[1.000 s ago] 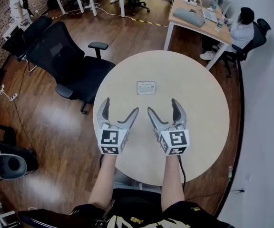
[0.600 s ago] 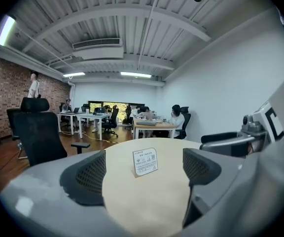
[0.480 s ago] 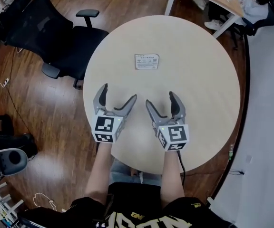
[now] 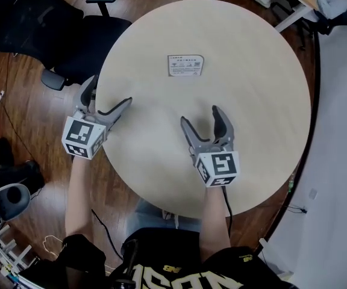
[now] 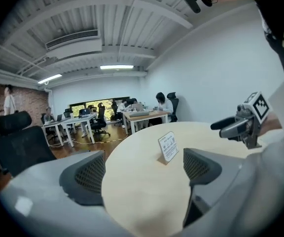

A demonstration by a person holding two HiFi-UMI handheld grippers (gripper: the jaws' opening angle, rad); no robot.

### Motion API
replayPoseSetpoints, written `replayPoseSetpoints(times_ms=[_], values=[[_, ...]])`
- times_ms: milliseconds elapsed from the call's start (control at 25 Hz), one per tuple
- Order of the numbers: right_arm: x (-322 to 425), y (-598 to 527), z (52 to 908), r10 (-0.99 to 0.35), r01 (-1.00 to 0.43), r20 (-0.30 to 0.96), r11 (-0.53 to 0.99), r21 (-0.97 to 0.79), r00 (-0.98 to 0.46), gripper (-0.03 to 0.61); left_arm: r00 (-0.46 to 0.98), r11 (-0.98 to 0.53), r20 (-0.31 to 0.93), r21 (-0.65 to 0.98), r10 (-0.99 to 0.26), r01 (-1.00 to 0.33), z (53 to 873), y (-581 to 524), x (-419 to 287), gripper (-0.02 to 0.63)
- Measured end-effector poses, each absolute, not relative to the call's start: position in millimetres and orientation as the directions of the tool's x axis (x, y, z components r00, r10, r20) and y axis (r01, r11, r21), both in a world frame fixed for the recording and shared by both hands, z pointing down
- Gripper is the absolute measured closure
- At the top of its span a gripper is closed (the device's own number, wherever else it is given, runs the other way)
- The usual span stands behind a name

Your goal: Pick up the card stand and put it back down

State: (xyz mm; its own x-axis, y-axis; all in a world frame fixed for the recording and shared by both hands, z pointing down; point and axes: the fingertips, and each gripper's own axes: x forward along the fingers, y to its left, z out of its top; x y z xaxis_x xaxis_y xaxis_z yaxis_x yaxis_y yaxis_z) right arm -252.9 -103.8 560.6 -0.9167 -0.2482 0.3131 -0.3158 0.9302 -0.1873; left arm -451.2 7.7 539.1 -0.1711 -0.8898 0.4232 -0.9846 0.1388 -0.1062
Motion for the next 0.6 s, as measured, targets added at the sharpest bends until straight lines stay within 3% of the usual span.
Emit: replayPoseSetpoints(times_ms=[240,480,600], values=[[-257,-118,577,-0.257,-0.334,0.338,0.922,-0.194,-0.905,0.184,-0.007,-0.058,0.516,-0.11,-0.856,-0.992,546,6,-507,0.078],[-261,-131,586,-0.273,-0.36,0.356,0.909,-0.208,-0.894,0.184,0.071,-0.089,0.551,-0.006,-0.832,-0.996,589,-23,-529,0.077],[-261,-136,588,-0.281,-0.371,0.362,0.905,-0.208,-0.889,0.184,0.127,-0.122,0.555,0.047,-0.822,-0.991,615,-50,-513,0.108]])
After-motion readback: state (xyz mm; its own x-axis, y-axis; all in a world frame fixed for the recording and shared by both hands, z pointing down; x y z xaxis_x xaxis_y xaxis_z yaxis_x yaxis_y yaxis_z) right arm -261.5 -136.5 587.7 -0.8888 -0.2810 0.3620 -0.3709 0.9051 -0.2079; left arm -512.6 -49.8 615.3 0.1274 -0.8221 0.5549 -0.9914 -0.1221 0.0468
